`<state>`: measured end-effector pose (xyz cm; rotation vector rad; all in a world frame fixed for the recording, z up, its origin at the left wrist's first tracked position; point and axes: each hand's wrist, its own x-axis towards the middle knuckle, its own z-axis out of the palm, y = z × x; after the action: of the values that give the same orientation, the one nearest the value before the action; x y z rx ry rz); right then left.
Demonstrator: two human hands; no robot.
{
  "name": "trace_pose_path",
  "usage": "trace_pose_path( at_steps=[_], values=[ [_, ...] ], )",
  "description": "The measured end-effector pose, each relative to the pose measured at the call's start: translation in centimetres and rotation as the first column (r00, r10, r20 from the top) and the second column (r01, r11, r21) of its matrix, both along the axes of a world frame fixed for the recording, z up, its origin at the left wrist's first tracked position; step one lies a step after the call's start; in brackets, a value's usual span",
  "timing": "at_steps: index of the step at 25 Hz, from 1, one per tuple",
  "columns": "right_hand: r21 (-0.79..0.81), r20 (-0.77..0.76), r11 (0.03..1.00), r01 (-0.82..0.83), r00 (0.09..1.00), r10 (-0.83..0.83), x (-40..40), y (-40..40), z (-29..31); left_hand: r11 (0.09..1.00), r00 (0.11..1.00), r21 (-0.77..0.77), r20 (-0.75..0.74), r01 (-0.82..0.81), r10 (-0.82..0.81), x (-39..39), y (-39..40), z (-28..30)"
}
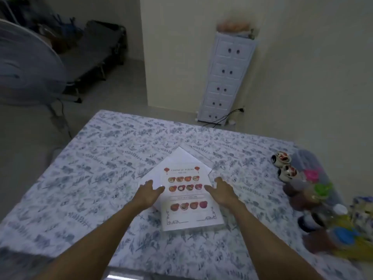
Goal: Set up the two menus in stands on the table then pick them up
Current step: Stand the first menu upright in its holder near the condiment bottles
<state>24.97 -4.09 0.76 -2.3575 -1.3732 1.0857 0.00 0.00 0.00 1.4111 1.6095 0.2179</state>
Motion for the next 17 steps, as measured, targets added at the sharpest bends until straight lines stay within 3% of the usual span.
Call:
trace_pose_path(
  at_steps=[7, 12, 17],
  values=[
    [-0.06, -0.144, 0.943, 0.328, 0.932, -0.334, -1.4, 2.2, -5.2, 0.972, 0.968, -0.19, 0.18, -0.138, 0.173, 0.5, 2.4, -5.4],
    [-0.012, -0.095, 0.897, 0.441, 0.893, -0.44, -1.2, 2.4, -6.4, 0.943, 0.946, -0.318, 0.264, -0.101, 0.19, -0.1, 3.2, -6.5],
    [-0.002, -0.169, 0.876, 0.482, 0.863, -0.476, -0.3, 0.7, -4.9, 0.892, 0.926, -0.452, 0.346, 0.024, 0.151, -0.1, 2.1, -4.3]
  ],
)
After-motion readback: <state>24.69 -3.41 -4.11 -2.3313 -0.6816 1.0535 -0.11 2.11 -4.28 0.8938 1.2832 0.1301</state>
